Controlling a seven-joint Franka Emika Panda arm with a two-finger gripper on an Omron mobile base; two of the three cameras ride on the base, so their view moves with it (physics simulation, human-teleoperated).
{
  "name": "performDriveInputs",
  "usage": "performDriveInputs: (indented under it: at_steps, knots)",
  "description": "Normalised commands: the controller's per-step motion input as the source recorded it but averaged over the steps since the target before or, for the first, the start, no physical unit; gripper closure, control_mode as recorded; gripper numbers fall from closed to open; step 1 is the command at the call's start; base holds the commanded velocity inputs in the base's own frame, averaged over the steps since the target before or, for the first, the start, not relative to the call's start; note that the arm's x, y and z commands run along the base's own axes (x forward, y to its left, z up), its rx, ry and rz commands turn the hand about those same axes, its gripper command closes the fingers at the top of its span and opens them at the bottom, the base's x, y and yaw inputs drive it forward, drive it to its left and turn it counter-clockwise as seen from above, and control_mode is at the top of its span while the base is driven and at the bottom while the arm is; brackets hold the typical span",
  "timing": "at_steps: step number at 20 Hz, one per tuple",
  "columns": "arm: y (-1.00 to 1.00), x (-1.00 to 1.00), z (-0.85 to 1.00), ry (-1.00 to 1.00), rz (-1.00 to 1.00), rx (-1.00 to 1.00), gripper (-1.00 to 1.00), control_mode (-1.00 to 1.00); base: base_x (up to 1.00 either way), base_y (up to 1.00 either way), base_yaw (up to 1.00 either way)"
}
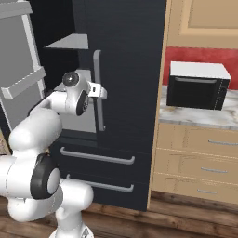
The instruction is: Take the lemon wedge from the fridge and place it on the plate with fish on the dining counter.
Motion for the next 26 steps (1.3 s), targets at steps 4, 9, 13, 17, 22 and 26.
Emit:
performDriveInputs:
  at_steps: [4, 9, 13, 17, 22, 26]
  knots:
    - [0.00, 0.50, -0.04, 0.00, 0.00, 0.00, -1.00, -1.00, 0.00, 0.00, 0.00]
    - [0.00, 0.45, -0.09, 0.00, 0.00, 0.00, -1.00, -1.00, 0.00, 0.00, 0.00]
    - [0.00, 0.43, -0.20, 0.00, 0.00, 0.00, -1.00, -1.00, 0.00, 0.00, 0.00]
    - [0.01, 0.30, -0.41, 0.00, 0.00, 0.00, -1.00, -1.00, 0.00, 0.00, 0.00]
    - [0.03, 0.37, -0.33, 0.00, 0.00, 0.00, -1.00, -1.00, 0.00, 0.00, 0.00]
    - [0.05, 0.48, -0.24, 0.00, 0.00, 0.00, -1.00, -1.00, 0.00, 0.00, 0.00]
